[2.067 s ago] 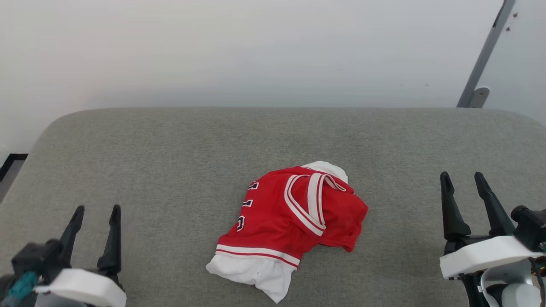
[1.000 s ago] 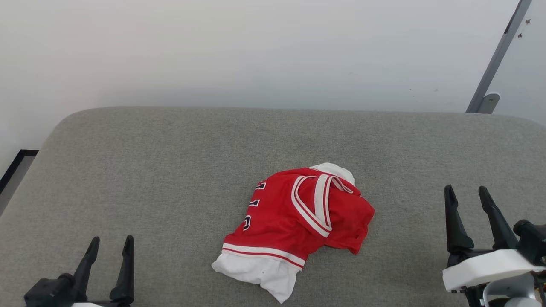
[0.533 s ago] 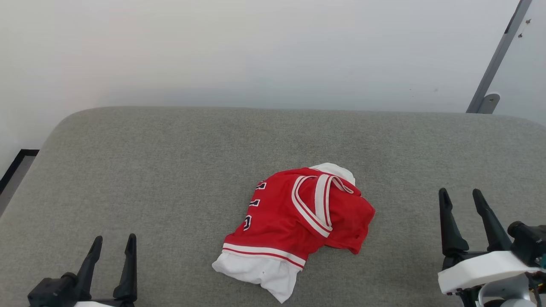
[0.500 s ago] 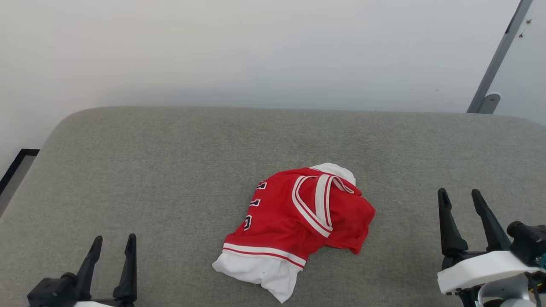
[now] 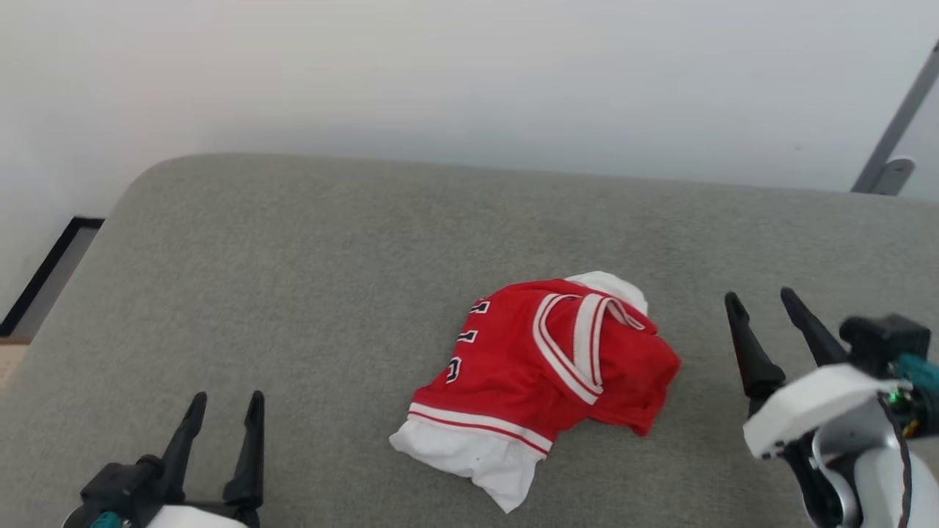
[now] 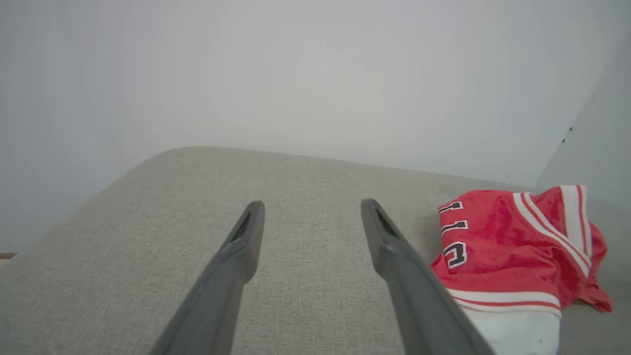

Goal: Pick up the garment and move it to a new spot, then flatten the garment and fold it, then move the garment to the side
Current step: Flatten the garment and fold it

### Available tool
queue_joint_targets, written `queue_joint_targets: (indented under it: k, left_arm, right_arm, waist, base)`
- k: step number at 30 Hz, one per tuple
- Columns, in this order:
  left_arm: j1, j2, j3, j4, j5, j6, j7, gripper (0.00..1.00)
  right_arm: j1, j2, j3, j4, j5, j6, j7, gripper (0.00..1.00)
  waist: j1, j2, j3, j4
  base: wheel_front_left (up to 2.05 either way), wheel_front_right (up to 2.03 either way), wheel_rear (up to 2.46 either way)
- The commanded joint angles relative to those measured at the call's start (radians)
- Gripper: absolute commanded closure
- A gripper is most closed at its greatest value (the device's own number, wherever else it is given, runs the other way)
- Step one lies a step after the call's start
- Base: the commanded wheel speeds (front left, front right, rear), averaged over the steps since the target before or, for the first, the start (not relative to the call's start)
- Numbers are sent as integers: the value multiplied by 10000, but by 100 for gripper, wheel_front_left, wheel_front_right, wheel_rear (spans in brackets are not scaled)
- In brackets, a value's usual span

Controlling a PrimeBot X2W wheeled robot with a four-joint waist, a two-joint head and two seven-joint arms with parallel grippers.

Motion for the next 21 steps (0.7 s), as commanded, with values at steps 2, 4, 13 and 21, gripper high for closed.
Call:
queue_joint_targets:
  k: [2,4,13,21]
  left_arm:
    - [-268,4,-132,50,69,-54,-52,0]
    - [-397,-9,-264,91,76,-61,-52,0]
    - [-1141,-67,-854,224,-41,-54,-52,0]
    - [-1819,-156,-1469,393,-283,-56,-52,0]
  right_arm:
    - [-455,-187,168,261,240,1,260,0]
    - [-860,-391,365,543,424,1,508,0]
    - [-2882,-1182,1048,2077,985,1,1671,0]
    - [-4414,-1999,2072,3676,1174,1,3424,0]
  waist:
    - [0,0,263,254]
    - [0,0,436,392]
    - [0,0,1313,1090]
    - [0,0,2058,1772]
  base:
    - [0,0,0]
    - [0,0,0]
    - [0,0,0]
    - [0,0,0]
